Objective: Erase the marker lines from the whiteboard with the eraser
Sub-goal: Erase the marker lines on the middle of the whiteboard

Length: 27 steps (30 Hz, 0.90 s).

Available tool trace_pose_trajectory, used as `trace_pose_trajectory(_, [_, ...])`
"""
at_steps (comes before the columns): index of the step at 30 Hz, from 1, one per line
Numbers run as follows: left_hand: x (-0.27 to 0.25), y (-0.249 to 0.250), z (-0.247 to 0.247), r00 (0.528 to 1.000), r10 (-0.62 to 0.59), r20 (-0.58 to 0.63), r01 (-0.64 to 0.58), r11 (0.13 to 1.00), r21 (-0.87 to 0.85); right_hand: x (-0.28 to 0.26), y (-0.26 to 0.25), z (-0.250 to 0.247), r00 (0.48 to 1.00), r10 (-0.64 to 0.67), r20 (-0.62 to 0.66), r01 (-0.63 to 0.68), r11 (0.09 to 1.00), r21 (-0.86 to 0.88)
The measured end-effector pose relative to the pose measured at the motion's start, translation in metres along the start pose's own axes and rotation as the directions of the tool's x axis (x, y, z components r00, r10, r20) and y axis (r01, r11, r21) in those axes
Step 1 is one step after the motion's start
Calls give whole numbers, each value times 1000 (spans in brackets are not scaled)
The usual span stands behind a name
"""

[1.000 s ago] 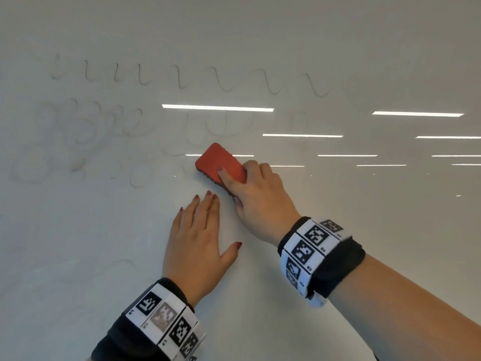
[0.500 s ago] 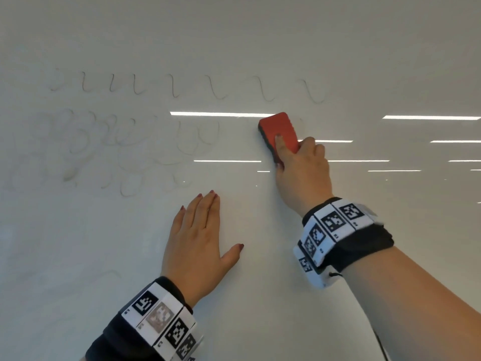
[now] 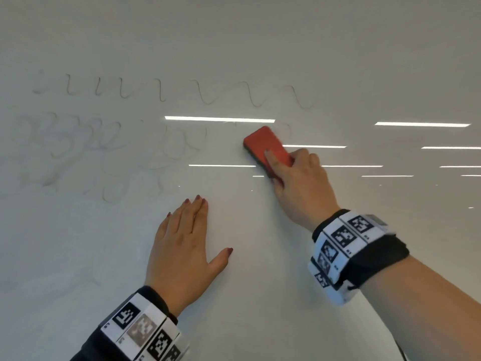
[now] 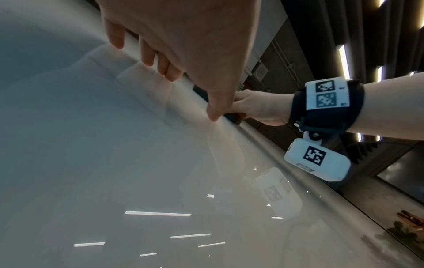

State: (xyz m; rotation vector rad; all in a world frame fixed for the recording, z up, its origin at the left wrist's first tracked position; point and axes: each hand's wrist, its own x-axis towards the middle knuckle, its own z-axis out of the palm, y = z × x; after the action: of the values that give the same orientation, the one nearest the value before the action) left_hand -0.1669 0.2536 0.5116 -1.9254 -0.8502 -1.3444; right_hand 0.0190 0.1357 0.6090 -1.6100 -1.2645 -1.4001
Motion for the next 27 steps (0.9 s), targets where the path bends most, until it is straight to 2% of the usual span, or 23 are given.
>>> trace_pose_trajectory(6, [1, 1, -3, 1000, 1, 9, -1, 1000, 9, 24, 45, -9, 982, 181, -51, -182, 983, -28])
trace_pose_trajectory(10, [0, 0, -2, 1000, 3, 20, -3, 1000, 17, 31, 42, -8, 967, 247, -61, -249, 968, -33])
trace_pose_trajectory(12, [0, 0, -1, 1000, 4, 21, -5, 1000, 19, 32, 31, -7, 978, 206, -43, -207, 978, -27])
trace_pose_trajectory(16, [-1, 2, 1, 1000, -1, 13, 1, 1000, 3, 26, 12, -8, 999, 41, 4, -41, 999, -26])
trace_pose_trajectory(21, [-2, 2, 2, 1000, -4, 8, 4, 1000, 4, 11, 12, -7, 986, -145, 80, 150, 986, -73])
trace_pose_trajectory(27, [0, 7, 0, 999, -34, 14, 33, 999, 4, 17, 19, -6, 989, -137, 45, 141, 986, -94])
